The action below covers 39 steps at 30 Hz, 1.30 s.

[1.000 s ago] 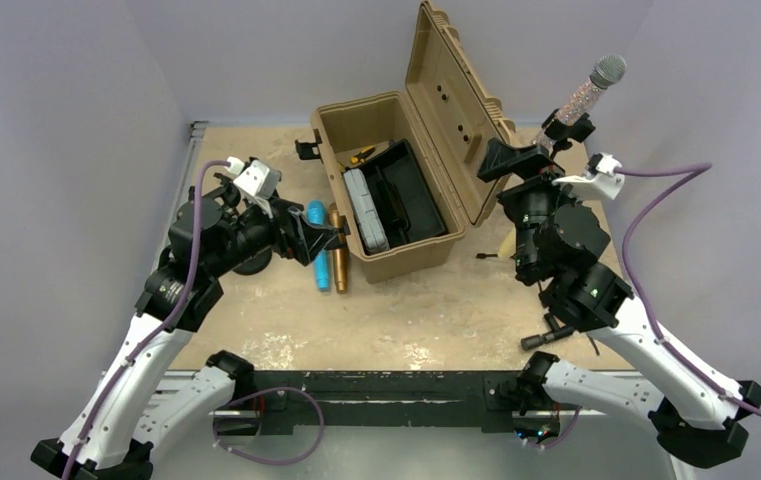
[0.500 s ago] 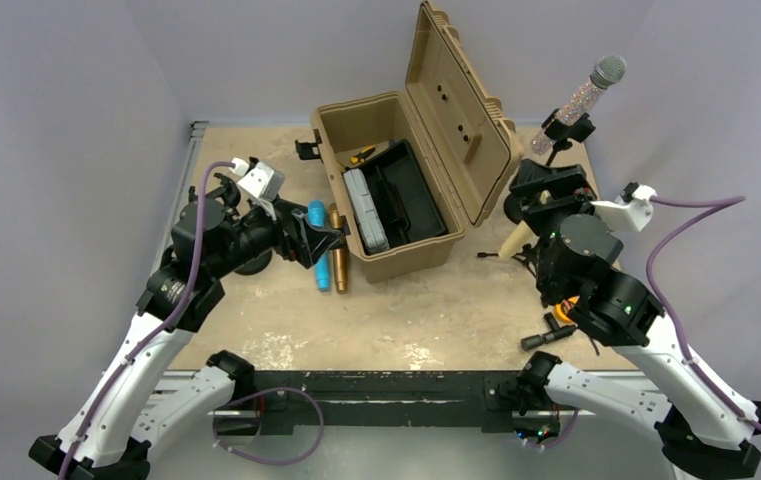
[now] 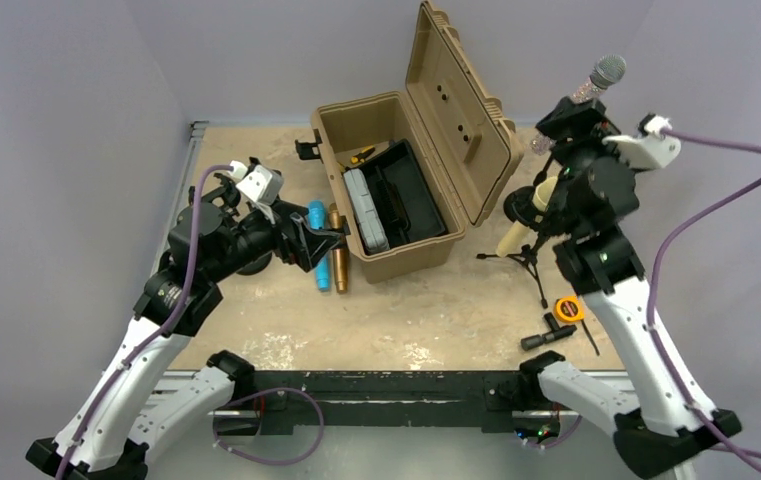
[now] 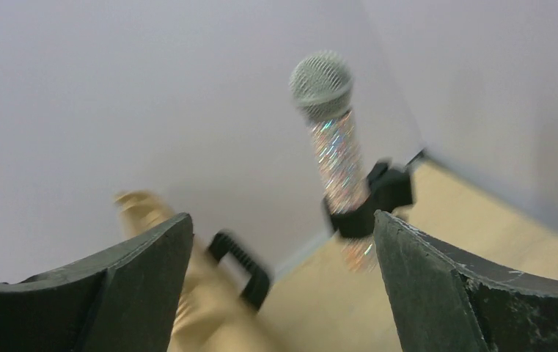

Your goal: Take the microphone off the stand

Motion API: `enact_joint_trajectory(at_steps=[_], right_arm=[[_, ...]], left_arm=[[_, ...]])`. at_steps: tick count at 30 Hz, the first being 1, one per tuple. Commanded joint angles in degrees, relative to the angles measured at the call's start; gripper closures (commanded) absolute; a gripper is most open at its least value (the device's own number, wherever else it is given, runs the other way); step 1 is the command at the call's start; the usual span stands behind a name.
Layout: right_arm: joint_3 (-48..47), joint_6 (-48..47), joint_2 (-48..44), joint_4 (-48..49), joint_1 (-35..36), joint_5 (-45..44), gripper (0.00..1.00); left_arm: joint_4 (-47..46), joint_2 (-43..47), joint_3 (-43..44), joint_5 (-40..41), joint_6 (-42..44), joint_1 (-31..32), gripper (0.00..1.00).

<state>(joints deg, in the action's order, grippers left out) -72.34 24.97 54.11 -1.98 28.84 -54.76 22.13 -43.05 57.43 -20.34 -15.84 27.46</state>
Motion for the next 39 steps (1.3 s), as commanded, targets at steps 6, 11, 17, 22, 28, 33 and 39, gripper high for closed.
enact_joint_trajectory(at_steps=[6,11,17,22,28,33,39], right_arm=[[-1.01,-7.68,4.96,5.77,-21.6,26.44,0.09],[-0.48,-6.44,4.1,2.18,-26.57,33.01,0.09],[0.08,-5.23,0.62,-4.43,-26.73,36.79,0.1],[2.92,-4.1,-2.83,-10.71,-26.73,43.63,0.09],[5.75,-3.35,-7.17,-15.6,-26.73,43.19,0.09],[6.68,-3.66,-8.86,-18.08,-26.71,45.61,0.1],[7.51,-2.65,-10.39,-18.97,-26.73,49.96,0.15]], left_arm=[[-1.46,-0.18,1.2,-0.2,0.75,1.45,0.04],[-0.96,-1.27,1.5,0.17,1.16,2.06,0.04],[0.45,-1.5,2.16,1.46,2.82,4.4,0.04],[1.31,-1.87,2.34,3.08,3.69,5.43,0.05],[1.21,-1.67,2.47,2.67,3.71,5.63,0.05],[1.16,-2.36,2.38,2.55,3.51,5.58,0.04],[1.31,-2.78,2.49,2.73,3.69,5.58,0.05]])
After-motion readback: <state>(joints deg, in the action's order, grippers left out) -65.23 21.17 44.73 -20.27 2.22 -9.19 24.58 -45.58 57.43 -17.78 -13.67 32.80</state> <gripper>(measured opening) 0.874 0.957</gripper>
